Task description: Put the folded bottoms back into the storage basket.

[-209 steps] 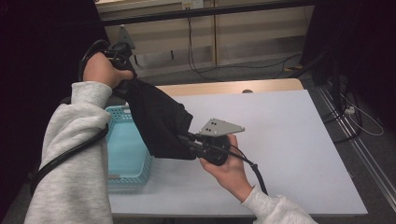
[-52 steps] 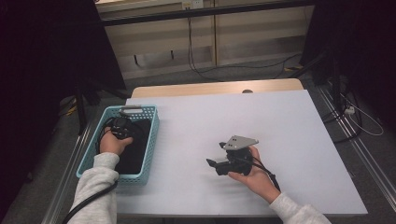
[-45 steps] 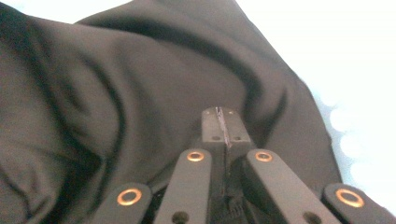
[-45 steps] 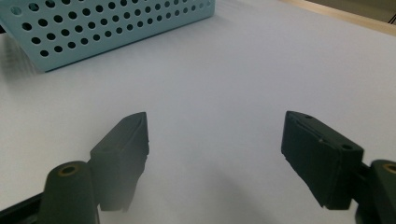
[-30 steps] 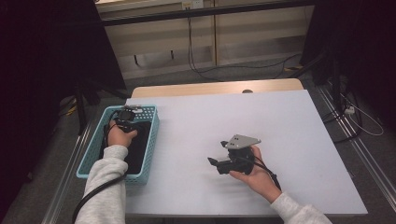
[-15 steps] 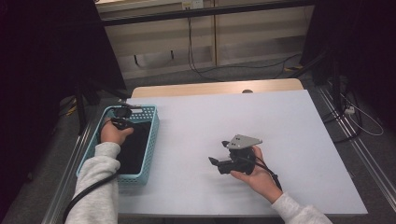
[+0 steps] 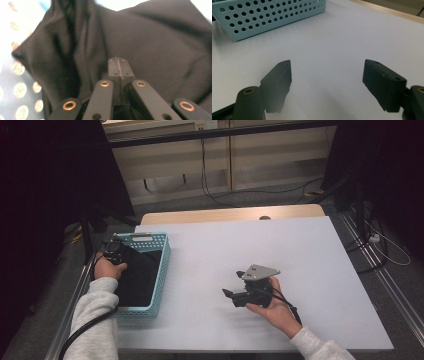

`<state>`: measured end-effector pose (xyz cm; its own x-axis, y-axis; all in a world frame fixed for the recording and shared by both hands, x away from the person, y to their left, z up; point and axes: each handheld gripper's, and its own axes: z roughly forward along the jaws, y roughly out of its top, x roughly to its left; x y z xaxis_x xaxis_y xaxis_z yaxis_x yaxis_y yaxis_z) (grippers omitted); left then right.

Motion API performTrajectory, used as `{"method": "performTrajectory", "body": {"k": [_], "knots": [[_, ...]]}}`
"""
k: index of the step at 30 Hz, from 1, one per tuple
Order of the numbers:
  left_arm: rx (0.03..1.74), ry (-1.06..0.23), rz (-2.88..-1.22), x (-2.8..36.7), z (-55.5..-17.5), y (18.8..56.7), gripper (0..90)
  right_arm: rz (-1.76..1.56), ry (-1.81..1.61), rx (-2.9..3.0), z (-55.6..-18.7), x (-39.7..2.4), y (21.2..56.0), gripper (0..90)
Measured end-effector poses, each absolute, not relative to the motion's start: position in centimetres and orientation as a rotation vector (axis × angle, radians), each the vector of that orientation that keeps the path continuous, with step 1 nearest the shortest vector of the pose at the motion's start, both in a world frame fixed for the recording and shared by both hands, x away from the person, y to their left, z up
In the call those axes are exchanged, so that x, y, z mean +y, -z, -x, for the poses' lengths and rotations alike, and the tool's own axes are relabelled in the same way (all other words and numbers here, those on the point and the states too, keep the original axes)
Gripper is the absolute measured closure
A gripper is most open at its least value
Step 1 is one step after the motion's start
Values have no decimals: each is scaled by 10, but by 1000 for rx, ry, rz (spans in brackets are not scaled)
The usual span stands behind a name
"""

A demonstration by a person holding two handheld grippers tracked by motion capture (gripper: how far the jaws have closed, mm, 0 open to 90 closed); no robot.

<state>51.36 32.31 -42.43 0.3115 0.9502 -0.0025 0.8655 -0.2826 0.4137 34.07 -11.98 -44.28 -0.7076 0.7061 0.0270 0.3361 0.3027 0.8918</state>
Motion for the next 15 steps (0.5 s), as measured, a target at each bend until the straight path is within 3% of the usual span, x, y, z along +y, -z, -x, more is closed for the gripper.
{"method": "performTrajectory", "body": {"k": [5, 15], "knots": [[1667, -411, -2229, 330, -516, 426, 900, -934, -1368, 2207, -341, -120, 444, 229], [1720, -390, -2186, 336, -516, 422, 900, -939, -1366, 2197, -342, -123, 443, 229]]}}
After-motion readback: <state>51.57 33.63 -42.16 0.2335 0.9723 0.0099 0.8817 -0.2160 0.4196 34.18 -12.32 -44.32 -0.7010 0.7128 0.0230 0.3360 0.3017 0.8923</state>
